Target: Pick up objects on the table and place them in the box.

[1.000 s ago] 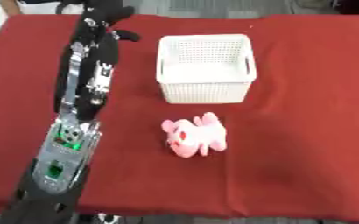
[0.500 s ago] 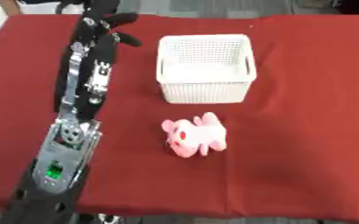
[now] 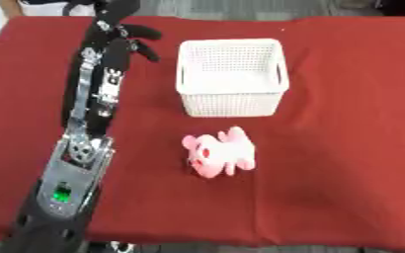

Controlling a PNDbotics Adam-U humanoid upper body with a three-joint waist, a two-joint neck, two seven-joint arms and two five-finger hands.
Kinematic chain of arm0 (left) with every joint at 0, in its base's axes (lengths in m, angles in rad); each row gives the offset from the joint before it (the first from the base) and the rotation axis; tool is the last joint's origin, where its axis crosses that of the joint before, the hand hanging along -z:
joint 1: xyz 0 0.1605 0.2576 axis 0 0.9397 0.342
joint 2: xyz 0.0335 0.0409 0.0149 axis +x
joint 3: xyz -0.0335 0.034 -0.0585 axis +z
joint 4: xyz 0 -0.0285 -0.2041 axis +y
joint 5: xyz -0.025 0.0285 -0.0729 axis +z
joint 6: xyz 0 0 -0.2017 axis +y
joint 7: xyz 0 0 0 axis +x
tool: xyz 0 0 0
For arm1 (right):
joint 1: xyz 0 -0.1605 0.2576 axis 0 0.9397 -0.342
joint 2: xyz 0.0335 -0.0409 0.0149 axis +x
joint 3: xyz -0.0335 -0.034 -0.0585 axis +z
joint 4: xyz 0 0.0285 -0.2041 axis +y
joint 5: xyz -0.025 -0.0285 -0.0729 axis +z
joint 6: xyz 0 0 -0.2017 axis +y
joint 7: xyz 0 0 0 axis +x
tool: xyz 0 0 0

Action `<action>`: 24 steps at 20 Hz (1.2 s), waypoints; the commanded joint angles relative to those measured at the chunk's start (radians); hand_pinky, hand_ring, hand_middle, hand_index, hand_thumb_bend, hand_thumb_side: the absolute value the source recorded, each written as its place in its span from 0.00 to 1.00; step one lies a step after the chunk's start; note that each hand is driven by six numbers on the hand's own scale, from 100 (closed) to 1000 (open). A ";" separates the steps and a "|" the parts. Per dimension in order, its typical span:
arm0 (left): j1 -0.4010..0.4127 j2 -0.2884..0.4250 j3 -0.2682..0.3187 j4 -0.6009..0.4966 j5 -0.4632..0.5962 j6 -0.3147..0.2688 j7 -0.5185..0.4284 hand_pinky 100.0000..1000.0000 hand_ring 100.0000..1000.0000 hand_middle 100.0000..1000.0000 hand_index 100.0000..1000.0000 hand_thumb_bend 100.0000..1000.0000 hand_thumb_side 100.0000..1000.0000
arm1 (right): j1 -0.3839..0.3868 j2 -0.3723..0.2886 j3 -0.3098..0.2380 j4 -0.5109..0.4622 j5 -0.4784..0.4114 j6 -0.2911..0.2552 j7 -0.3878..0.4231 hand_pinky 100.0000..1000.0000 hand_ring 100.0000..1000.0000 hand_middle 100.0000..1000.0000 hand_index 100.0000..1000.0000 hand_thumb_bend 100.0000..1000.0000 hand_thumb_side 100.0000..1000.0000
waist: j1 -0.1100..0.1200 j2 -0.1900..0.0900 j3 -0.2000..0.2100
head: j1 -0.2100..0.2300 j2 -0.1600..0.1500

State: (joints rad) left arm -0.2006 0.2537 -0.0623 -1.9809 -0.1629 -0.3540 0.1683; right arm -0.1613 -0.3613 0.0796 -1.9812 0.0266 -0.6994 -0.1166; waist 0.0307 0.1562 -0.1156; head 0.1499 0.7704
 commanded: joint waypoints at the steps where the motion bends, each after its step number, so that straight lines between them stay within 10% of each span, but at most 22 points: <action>1: -0.004 0.016 0.004 -0.019 -0.034 0.024 -0.020 0.35 0.61 0.80 0.78 0.08 0.56 | -0.005 -0.008 -0.005 -0.019 -0.002 -0.001 0.004 0.59 0.78 0.80 0.83 0.00 0.68 | 0.001 -0.006 -0.004 | -0.010 0.000; 7: -0.043 0.085 -0.001 -0.012 -0.152 0.133 -0.085 0.32 0.61 0.78 0.78 0.18 0.44 | -0.003 -0.014 -0.002 -0.019 0.002 0.001 0.005 0.59 0.78 0.80 0.83 0.00 0.68 | 0.014 -0.006 -0.009 | -0.015 0.000; 16: -0.200 0.478 -0.170 0.108 -0.318 0.207 -0.305 0.34 0.65 0.75 0.77 0.40 0.46 | 0.007 -0.029 0.005 -0.019 0.002 0.015 0.015 0.59 0.78 0.80 0.83 0.00 0.67 | 0.055 -0.020 -0.020 | -0.010 0.000; 24: -0.312 0.546 -0.276 0.191 -0.332 0.220 -0.560 0.35 0.67 0.77 0.78 0.44 0.59 | 0.012 -0.037 0.008 -0.019 -0.004 0.024 0.021 0.59 0.78 0.80 0.84 0.00 0.67 | 0.079 -0.031 -0.025 | -0.004 0.000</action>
State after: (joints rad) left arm -0.4957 0.7590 -0.3311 -1.7911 -0.5030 -0.1341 -0.3588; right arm -0.1489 -0.3785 0.0886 -1.9812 0.0262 -0.6778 -0.0958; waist 0.1143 0.1412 -0.1401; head 0.1486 0.7735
